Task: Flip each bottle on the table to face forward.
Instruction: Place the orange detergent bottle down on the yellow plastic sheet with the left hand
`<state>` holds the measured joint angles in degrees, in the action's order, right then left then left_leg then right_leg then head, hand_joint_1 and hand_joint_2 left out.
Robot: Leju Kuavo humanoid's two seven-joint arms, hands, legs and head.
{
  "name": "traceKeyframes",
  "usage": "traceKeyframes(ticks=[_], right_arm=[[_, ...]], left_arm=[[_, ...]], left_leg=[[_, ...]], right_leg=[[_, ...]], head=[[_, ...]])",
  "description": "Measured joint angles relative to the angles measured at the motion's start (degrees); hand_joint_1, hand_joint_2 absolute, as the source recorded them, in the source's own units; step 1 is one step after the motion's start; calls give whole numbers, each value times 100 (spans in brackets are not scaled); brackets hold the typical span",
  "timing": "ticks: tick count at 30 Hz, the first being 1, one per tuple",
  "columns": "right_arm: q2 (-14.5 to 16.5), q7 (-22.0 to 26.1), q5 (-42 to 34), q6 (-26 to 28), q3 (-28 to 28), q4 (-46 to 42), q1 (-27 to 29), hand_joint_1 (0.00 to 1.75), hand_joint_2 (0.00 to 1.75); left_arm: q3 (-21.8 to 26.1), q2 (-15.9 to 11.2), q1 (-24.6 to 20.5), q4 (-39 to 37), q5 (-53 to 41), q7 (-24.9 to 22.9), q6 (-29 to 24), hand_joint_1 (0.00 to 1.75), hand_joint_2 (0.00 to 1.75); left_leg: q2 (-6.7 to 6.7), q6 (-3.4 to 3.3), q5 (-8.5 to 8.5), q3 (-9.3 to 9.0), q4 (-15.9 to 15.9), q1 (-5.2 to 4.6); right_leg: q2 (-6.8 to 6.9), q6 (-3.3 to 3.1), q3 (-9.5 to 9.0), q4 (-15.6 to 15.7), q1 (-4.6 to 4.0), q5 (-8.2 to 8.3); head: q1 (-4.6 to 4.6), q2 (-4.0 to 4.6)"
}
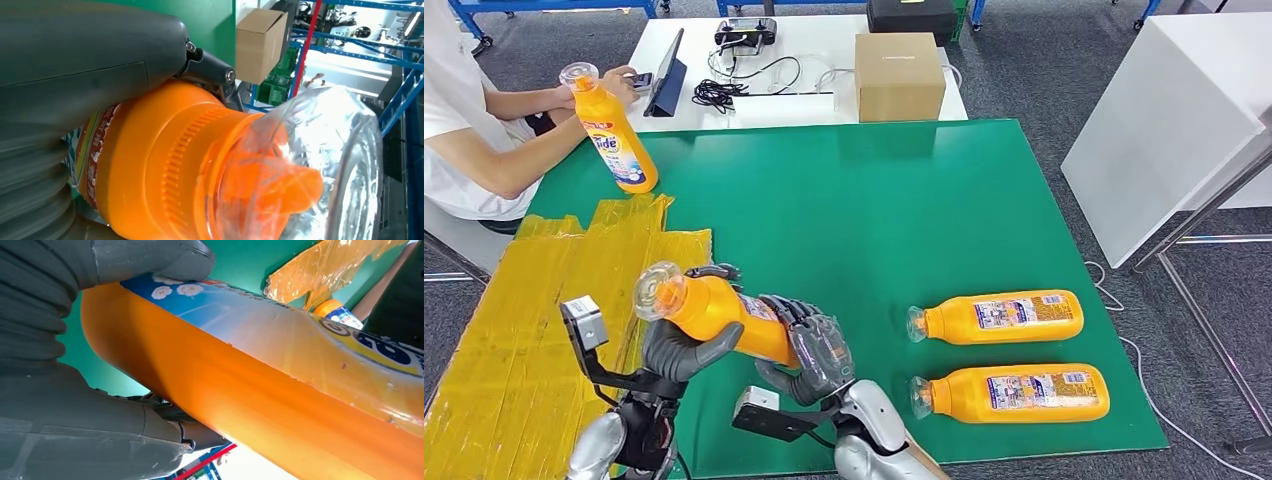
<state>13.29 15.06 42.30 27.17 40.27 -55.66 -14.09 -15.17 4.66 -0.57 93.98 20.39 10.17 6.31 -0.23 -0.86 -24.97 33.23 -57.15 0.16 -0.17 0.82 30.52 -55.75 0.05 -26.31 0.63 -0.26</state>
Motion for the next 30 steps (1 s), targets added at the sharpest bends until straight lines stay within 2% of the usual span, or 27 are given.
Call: traceKeyframes(ticks=[9, 10, 13, 14, 19, 27, 30], right_arm=[[-40, 18, -62, 23, 16, -132, 100, 175, 175], [-51, 31, -83, 39, 16, -162, 117, 158, 175], [-95, 114, -191, 113, 12, -310, 191, 27, 175], [-108, 182, -240, 157, 10, -386, 231, 0, 175], [-200, 573, -632, 384, -4, -1073, 556, 0, 175], [-399, 653, -825, 397, -60, -1926, 838, 0, 175], [-443, 836, -1074, 414, -145, -2241, 1002, 0, 175]], left_arm=[[-4, 40, 27, 5, 2, 12, -5, 175, 175], [-4, 50, 29, 10, 5, 15, -5, 175, 175], [-4, 71, 32, 38, 28, 24, -8, 175, 175], [-4, 77, 32, 49, 36, 27, -18, 175, 175], [8, 99, 27, 99, -55, 126, -187, 175, 175], [46, 96, 25, 180, -174, 214, -302, 175, 175], [82, 87, 23, 207, -567, 355, -583, 175, 175]], left_leg=[[0, 0, 0, 0, 0, 0], [-1, 0, 0, 0, 0, 0], [-1, 0, 0, 1, 0, 0], [0, 0, 0, 1, 0, 0], [-2, 0, 0, 5, 0, 0], [-2, 0, 0, 5, 0, 0], [-3, 0, 0, 5, -1, 0]], right_leg=[[0, 0, 0, 0, 0, 0], [0, 0, -1, 0, 0, 0], [0, 0, 0, 0, 0, 0], [0, 0, 0, 0, 0, 0], [1, 0, 3, 0, 0, 0], [1, 0, 2, 0, 0, 0], [2, 0, 2, 0, 0, 0]], head=[[0, 0], [0, 0], [0, 0], [0, 0], [0, 0], [0, 0], [1, 0]])
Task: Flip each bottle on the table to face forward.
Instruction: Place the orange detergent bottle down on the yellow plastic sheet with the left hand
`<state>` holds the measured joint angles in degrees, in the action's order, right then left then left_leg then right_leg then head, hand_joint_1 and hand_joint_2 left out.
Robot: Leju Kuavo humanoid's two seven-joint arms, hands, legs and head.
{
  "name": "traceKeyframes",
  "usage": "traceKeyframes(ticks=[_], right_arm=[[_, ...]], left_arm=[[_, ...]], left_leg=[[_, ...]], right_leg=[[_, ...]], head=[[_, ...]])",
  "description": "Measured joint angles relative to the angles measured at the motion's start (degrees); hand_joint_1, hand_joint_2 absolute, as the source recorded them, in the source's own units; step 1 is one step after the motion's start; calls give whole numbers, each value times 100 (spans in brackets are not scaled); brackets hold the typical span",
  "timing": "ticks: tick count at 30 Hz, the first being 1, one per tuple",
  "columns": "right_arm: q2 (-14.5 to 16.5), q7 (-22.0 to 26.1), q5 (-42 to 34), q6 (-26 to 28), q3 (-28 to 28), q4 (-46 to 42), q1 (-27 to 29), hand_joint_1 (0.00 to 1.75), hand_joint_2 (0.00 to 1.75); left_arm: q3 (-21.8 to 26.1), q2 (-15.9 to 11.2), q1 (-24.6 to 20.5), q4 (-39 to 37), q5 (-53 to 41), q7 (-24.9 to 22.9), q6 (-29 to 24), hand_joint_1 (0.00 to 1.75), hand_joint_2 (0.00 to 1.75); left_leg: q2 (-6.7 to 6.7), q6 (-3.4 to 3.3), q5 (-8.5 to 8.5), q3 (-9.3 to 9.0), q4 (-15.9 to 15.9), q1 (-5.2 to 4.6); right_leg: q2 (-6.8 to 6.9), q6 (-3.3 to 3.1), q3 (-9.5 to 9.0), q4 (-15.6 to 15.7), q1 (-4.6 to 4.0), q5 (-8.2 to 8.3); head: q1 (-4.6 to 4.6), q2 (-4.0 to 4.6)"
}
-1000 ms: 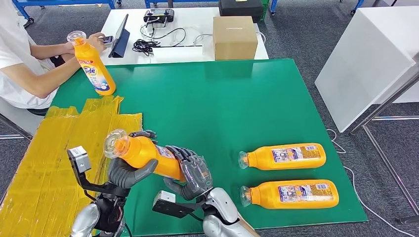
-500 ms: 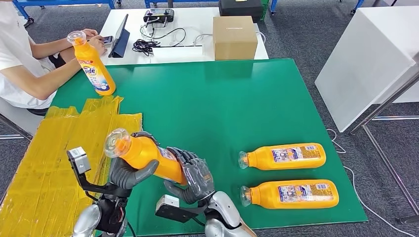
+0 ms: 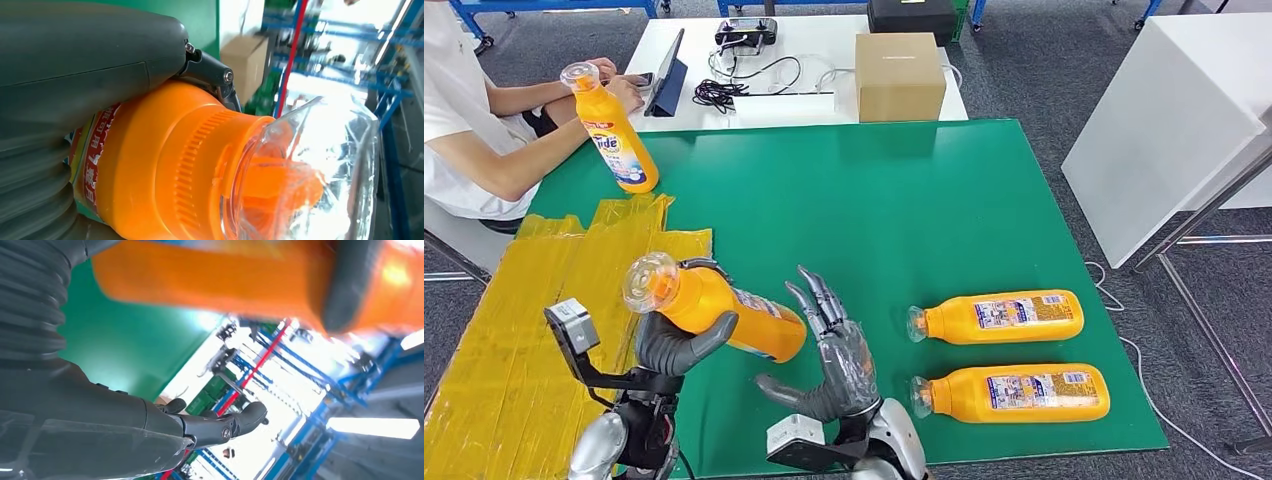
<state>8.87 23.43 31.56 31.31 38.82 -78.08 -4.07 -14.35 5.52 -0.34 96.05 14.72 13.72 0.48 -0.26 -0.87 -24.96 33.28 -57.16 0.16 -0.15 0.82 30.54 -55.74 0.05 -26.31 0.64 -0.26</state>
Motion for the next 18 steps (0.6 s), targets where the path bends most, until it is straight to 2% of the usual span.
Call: traceKeyframes(ticks=[2, 4, 7, 9, 11, 14, 16, 18], right_arm=[[-30, 80, -161, -39, -150, -419, 239, 0, 175], [-62, 141, -276, -159, -345, -906, 513, 0, 175], [-115, 392, -351, -366, -683, -1665, 903, 0, 175], [-131, 540, -345, -472, -907, -2142, 1110, 0, 175], [-133, 588, -322, -560, -1105, -2520, 1238, 0, 175], [-131, 557, -287, -688, -1383, -2920, 1318, 0, 175], [-126, 540, -281, -756, -1532, -3076, 1336, 0, 175], [-116, 538, -267, -796, -1653, -3180, 1346, 0, 175]], left_arm=[[62, -40, -19, 23, -742, 116, -422, 175, 175], [160, -94, -72, 34, -1861, 179, -1029, 175, 175], [369, -143, -196, 43, -4369, -23, -2132, 175, 175], [515, -175, -305, 58, -6159, -370, -2555, 175, 175], [621, -252, -450, 62, -7763, -904, -2499, 175, 175], [701, -445, -764, -103, -9829, -1902, -1925, 175, 175], [711, -573, -1005, -337, -10334, -2244, -1535, 175, 175], [711, -692, -1238, -624, -10420, -2387, -1207, 175, 175]], left_leg=[[-2, 0, 0, 1, 0, 0], [-2, 0, -1, 3, 0, 0], [-2, 0, -1, 4, 0, 0], [-2, 0, -1, 4, 1, 0], [-2, 0, -1, 3, 1, 0], [-1, 0, 3, 1, 1, 0], [-1, 0, 8, -1, 1, 0], [-1, -2, 11, -2, 0, 0]], right_leg=[[2, 0, 1, 0, 0, 0], [4, 0, 3, 0, 0, 0], [5, 0, 5, 0, 0, 0], [5, 0, 4, 0, 0, 0], [4, 0, 3, 1, 0, 0], [4, 1, 3, 1, 0, 3], [4, 2, 2, 0, 0, 5], [4, 3, 0, 0, 0, 6]], head=[[-1, 0], [-1, 0], [-1, 0], [0, 0], [0, 0], [0, 0], [-1, 0], [-1, 0]])
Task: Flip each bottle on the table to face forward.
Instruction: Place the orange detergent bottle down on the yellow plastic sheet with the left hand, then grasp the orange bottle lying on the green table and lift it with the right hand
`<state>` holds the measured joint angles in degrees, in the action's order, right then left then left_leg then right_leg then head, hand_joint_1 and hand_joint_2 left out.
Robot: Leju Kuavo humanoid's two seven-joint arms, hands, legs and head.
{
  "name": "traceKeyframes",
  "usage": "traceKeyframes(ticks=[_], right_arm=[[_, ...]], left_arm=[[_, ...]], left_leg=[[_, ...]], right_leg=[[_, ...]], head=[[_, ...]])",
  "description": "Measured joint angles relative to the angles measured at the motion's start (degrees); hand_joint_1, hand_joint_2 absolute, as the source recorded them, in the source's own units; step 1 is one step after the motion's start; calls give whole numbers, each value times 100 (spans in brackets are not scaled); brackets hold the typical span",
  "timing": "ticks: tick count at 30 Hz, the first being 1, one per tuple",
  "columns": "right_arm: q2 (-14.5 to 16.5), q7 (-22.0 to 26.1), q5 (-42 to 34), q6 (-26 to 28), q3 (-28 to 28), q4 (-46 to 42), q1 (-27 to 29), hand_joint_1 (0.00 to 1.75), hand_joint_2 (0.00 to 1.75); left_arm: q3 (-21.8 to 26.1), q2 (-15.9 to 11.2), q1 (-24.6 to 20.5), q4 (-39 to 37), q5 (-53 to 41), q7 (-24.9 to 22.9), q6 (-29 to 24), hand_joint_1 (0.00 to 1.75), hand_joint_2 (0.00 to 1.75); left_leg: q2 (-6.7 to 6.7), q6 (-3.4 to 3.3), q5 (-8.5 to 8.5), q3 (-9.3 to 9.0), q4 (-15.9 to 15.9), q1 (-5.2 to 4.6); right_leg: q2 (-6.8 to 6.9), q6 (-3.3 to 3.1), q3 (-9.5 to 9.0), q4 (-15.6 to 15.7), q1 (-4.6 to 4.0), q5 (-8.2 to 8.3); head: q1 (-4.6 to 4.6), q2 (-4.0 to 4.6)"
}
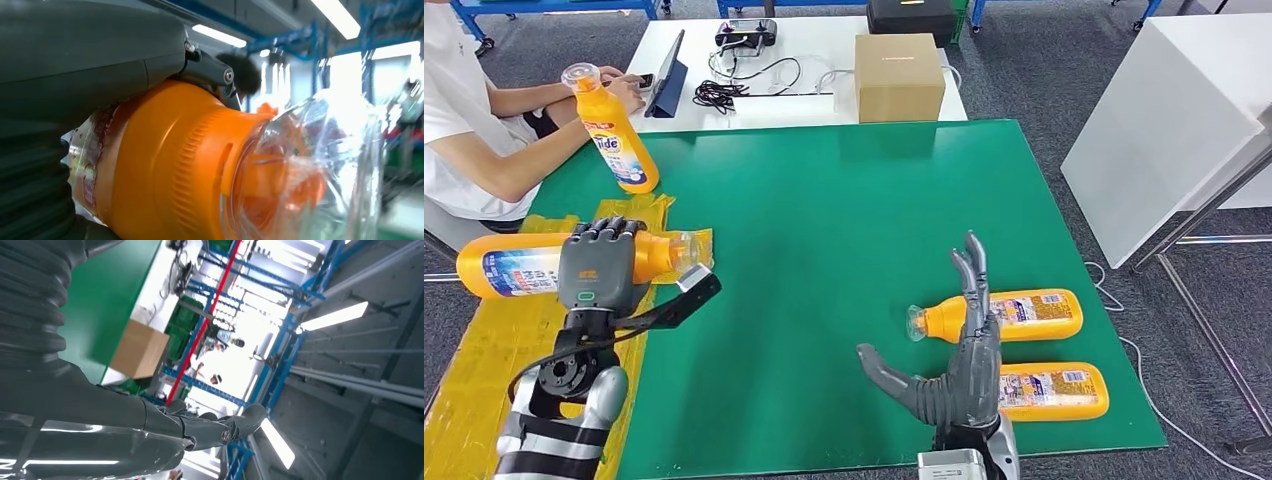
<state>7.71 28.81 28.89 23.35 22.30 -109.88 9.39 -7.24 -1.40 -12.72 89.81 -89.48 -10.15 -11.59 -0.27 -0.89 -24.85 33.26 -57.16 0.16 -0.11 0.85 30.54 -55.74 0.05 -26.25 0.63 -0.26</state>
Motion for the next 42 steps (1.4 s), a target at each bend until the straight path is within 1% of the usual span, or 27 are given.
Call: traceKeyframes(ticks=[5, 10, 16, 20, 23, 27, 30, 34, 38, 42], right_arm=[[28, 0, 52, -84, -215, -156, 22, 0, 175], [60, -26, 68, -116, -339, -189, 20, 0, 175], [68, -69, 33, -145, -403, -185, -7, 0, 175], [68, -113, -7, -133, -405, -149, -84, 0, 175], [68, -148, -20, -98, -405, -104, -138, 0, 175], [67, -181, -59, -61, -401, 4, -250, 0, 175], [66, -203, -74, -56, -395, 92, -322, 0, 175], [66, -243, -76, -55, -388, 179, -395, 0, 175], [66, -287, -55, -55, -385, 236, -422, 0, 175], [66, -303, -28, -55, -381, 264, -434, 0, 175]], left_arm=[[-34, -262, -546, -892, -19, -173, 739, 175, 175], [-44, -425, -1032, -1902, 298, -89, 1076, 175, 175], [28, -472, -1382, -3024, 904, 160, 1169, 175, 175], [136, -471, -1487, -3702, 1325, 294, 1166, 175, 175], [203, -469, -1563, -4059, 1532, 394, 1169, 175, 175], [277, -470, -1726, -4529, 1787, 548, 1228, 2, 175], [312, -480, -1840, -4830, 1900, 556, 1267, 0, 175], [359, -480, -1931, -5079, 1949, 440, 1250, 0, 175], [386, -459, -1951, -5169, 1955, 304, 1089, 0, 175], [409, -423, -1924, -5160, 1980, 270, 921, 0, 175]], left_leg=[[0, -1, 2, 1, 0, 0], [1, -1, 1, 3, 0, 0], [2, -1, 1, 6, 0, 0], [3, -1, 1, 5, 0, 0], [-10, -1, 1, 4, 1, 0], [-19, 2, -2, -23, 4, -2], [-21, 4, -5, -54, 7, -2], [-23, 5, -4, -78, 9, -1], [-23, 5, -3, -97, 9, -1], [-26, 5, -1, -99, 9, -1]], right_leg=[[0, 1, -1, -1, 0, 0], [0, 1, 1, -1, 0, 0], [0, 1, 1, -1, 1, 0], [0, 1, 1, -1, 1, 0], [8, 1, -6, -1, 1, -1], [14, -1, -37, 0, 1, -4], [16, -3, -67, 0, 1, -6], [19, -4, -91, 0, -1, -6], [19, -4, -111, 0, -1, -6], [22, -4, -114, 0, 0, -6]], head=[[1, 0], [1, 0], [1, 0], [1, 0], [-1, 0], [-1, 0], [-1, 0], [-1, 0], [0, 0], [0, 0]])
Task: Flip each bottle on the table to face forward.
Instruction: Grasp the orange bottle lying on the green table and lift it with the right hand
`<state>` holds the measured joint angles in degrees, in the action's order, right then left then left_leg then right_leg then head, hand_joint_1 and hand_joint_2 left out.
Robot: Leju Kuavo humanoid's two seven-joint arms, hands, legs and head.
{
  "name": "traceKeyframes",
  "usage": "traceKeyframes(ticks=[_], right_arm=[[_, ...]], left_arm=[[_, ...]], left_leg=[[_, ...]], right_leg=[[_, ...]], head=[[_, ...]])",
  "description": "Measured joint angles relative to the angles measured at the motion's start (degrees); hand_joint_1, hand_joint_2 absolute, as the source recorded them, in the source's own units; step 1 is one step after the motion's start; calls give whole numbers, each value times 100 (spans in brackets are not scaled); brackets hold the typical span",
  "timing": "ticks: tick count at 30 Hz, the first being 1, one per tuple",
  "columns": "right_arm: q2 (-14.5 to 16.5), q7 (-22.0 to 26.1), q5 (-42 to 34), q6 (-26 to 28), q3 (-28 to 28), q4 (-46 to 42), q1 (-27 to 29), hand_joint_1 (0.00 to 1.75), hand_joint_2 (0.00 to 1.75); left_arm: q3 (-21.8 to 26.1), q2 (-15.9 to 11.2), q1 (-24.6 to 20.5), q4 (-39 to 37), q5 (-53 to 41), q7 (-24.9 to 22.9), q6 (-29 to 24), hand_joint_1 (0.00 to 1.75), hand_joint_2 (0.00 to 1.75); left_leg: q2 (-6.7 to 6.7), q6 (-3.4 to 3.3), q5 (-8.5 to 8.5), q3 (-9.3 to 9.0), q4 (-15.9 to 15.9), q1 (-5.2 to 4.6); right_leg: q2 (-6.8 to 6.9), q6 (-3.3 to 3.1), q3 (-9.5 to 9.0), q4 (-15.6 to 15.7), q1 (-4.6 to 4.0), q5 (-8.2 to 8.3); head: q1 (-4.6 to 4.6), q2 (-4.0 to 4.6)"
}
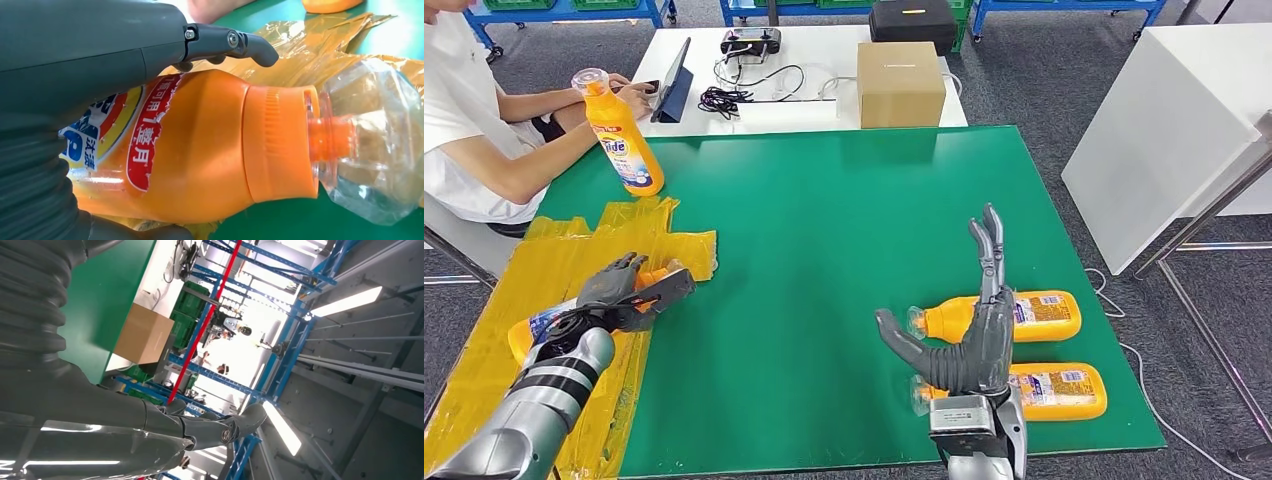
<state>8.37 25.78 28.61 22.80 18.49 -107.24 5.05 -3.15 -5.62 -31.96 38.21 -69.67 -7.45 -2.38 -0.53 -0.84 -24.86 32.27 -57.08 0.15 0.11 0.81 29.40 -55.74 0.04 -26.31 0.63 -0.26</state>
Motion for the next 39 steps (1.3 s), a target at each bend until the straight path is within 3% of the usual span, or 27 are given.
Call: traceKeyframes(ticks=[20, 26, 34, 39], right_arm=[[2, -33, 86, 18, -5, 21, 27, 0, 175], [4, -60, 247, 86, -27, -27, 182, 0, 175], [42, -74, 388, 269, -56, -97, 365, 0, 175], [50, -80, 404, 382, -71, -97, 402, 0, 175]], left_arm=[[79, 214, 600, 983, 39, 94, -568, 0, 175], [-31, 432, 1235, 2506, -374, -44, -1132, 0, 175], [-342, 716, 2156, 4935, -1856, -175, -2958, 0, 175], [-207, 669, 2550, 5784, -2026, 222, -3421, 0, 175]], left_leg=[[1, -3, 5, 42, -6, 0], [4, -3, 4, 73, -8, 0], [6, -2, -2, 93, -7, -1], [7, -1, -2, 91, -6, 2]], right_leg=[[4, 3, 48, 0, 2, 2], [0, 4, 78, 0, 2, 3], [-2, 4, 96, 1, 2, 2], [-7, 3, 101, 1, 0, 2]], head=[[0, 0], [1, 0], [1, 0], [-2, 0]])
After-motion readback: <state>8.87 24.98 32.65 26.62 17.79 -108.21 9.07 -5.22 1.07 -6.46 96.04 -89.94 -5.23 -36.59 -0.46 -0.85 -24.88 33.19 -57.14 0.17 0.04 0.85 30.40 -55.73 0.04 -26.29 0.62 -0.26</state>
